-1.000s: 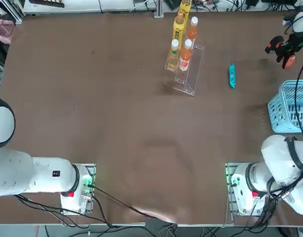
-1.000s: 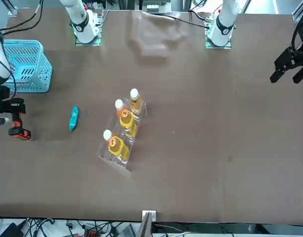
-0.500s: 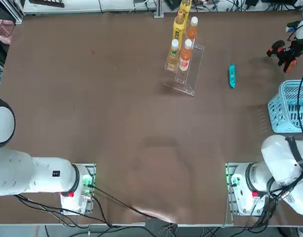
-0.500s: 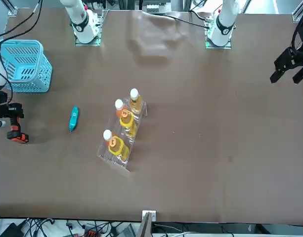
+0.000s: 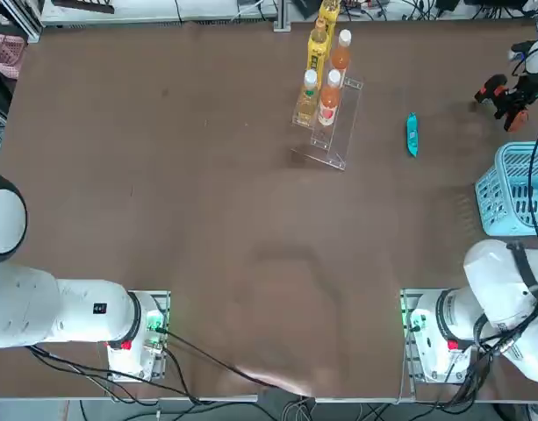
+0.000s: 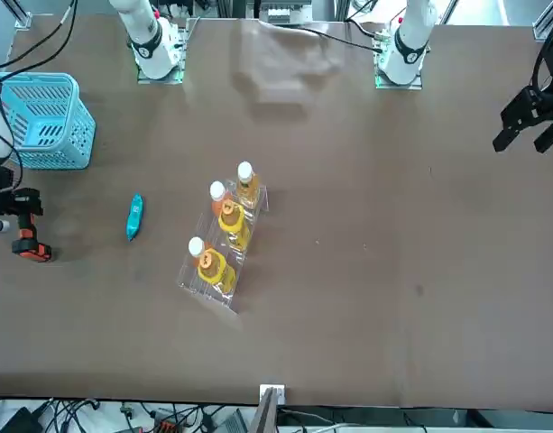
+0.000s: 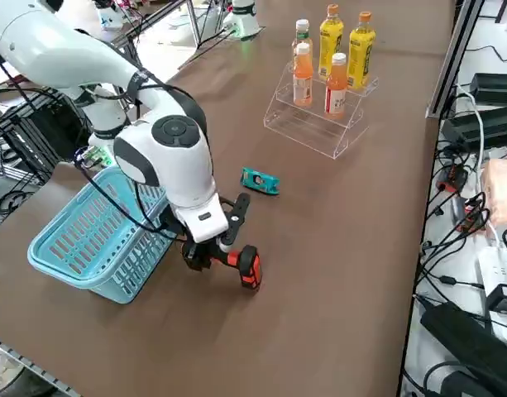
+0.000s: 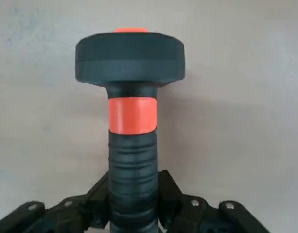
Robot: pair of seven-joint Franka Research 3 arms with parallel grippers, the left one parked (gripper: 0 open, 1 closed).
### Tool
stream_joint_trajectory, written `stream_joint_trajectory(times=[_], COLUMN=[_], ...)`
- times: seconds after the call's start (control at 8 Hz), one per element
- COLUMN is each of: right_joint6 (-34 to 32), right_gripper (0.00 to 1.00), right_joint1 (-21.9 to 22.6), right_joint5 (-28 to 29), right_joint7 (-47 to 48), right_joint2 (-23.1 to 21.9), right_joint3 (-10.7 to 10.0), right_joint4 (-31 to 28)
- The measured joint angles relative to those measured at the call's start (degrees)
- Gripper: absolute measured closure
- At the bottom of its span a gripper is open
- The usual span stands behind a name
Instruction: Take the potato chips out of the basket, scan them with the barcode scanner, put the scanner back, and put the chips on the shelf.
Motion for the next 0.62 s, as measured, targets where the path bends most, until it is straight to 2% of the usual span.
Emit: stream_joint_trajectory(times=[0.62], right_joint6=[1.54], right_gripper=[0.63], right_joint1=[0.01], right_joint5=[-0.07], right_joint7=[0.07], right_joint2=[1.87], right_joint3=[-0.59], right_joint4=[-0.01])
